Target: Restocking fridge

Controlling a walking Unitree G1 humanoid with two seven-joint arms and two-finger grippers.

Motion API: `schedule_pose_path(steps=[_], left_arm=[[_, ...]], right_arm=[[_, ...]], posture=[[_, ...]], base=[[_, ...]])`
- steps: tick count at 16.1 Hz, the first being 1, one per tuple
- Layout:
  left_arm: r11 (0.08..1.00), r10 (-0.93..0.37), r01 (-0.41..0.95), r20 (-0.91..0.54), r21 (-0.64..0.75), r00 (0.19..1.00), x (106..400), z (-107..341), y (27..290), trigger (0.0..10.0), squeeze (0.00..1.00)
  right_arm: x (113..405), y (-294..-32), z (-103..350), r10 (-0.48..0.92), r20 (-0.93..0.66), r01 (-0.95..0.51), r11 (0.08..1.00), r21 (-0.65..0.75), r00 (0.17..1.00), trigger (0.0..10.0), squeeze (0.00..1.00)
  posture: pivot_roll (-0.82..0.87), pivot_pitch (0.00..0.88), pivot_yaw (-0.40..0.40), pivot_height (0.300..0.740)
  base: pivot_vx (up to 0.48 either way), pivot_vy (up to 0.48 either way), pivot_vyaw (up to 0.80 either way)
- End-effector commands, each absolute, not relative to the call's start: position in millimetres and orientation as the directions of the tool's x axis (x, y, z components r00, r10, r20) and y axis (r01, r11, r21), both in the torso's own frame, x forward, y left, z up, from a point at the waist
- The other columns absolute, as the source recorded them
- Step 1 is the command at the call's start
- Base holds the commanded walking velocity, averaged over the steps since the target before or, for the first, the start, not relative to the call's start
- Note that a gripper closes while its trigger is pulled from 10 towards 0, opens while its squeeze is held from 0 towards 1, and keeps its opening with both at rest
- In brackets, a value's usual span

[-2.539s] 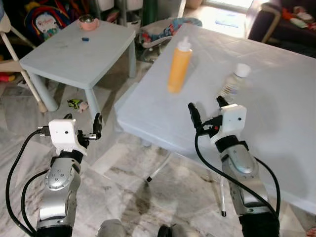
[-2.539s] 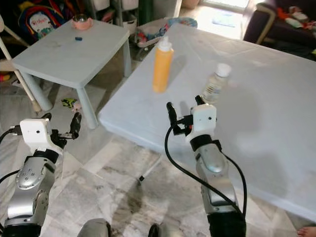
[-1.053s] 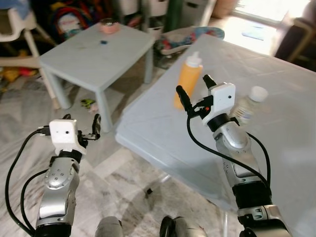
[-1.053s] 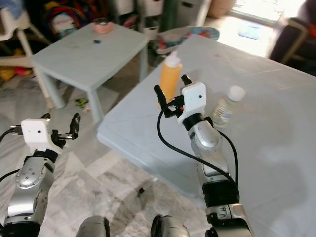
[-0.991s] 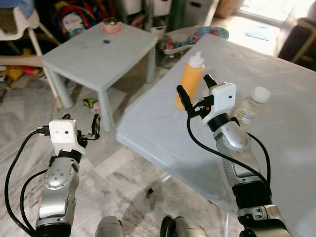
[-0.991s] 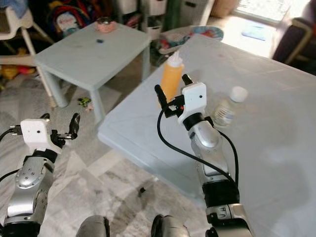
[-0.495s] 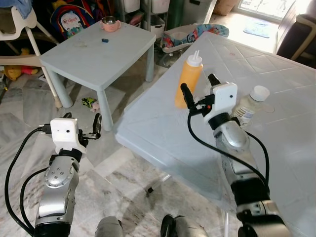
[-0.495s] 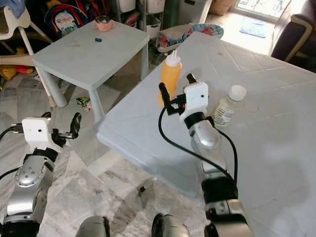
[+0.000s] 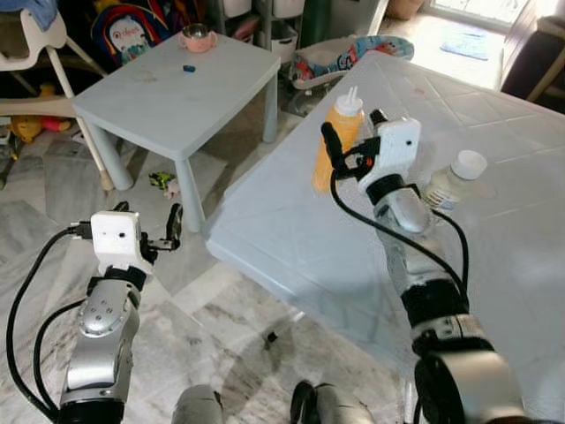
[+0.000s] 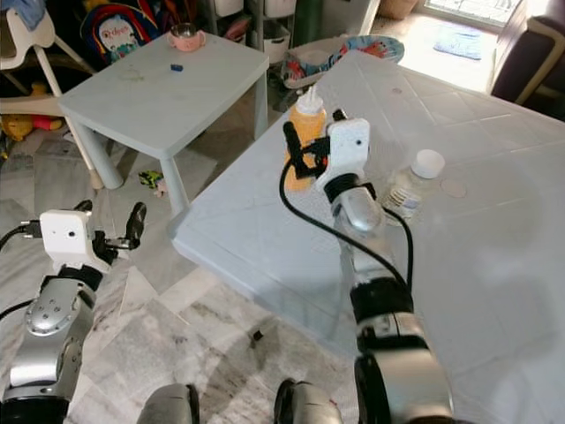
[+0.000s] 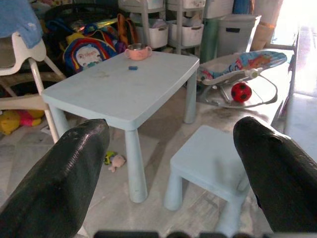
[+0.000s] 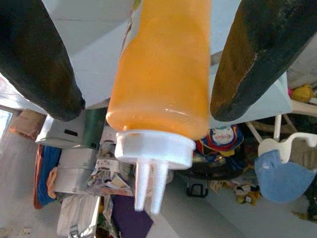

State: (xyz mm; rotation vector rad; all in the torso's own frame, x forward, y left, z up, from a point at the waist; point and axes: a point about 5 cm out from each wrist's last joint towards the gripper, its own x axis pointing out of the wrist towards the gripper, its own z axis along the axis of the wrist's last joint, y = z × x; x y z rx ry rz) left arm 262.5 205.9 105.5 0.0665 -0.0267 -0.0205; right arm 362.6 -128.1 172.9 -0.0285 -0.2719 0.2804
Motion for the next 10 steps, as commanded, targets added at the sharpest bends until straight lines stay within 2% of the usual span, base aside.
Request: schedule_pose_path(steps=[1, 8, 9, 10], left_arm=[[0.996, -0.029, 0.027, 0.024, 0.082, 0.999, 261, 107, 206, 10.0, 0.0], [0.993, -0.056, 0.053, 0.025, 0.102, 0.998, 259, 107, 200, 10.0, 0.0], [0.993, -0.057, 0.054, 0.025, 0.103, 0.998, 259, 108, 200, 10.0, 0.0], [0.993, -0.058, 0.055, 0.024, 0.104, 0.998, 259, 108, 200, 10.0, 0.0]], right_arm=[[366, -131, 176, 0.27, 0.268, -0.261, 0.963, -0.07, 0.925, 10.0, 0.0], [382, -131, 187, 0.292, 0.266, -0.279, 0.956, -0.087, 0.918, 10.0, 0.0], [383, -130, 189, 0.3, 0.268, -0.286, 0.954, -0.088, 0.916, 7.6, 0.0], [384, -129, 190, 0.303, 0.271, -0.29, 0.953, -0.087, 0.914, 4.4, 0.0]], posture=[[0.11, 0.137, -0.04, 0.74], [0.12, 0.145, -0.036, 0.74], [0.12, 0.146, -0.035, 0.74], [0.12, 0.146, -0.035, 0.74]], base=[[0.0, 0.0, 0.0], [0.0, 0.0, 0.0], [0.0, 0.0, 0.0], [0.0, 0.0, 0.0]])
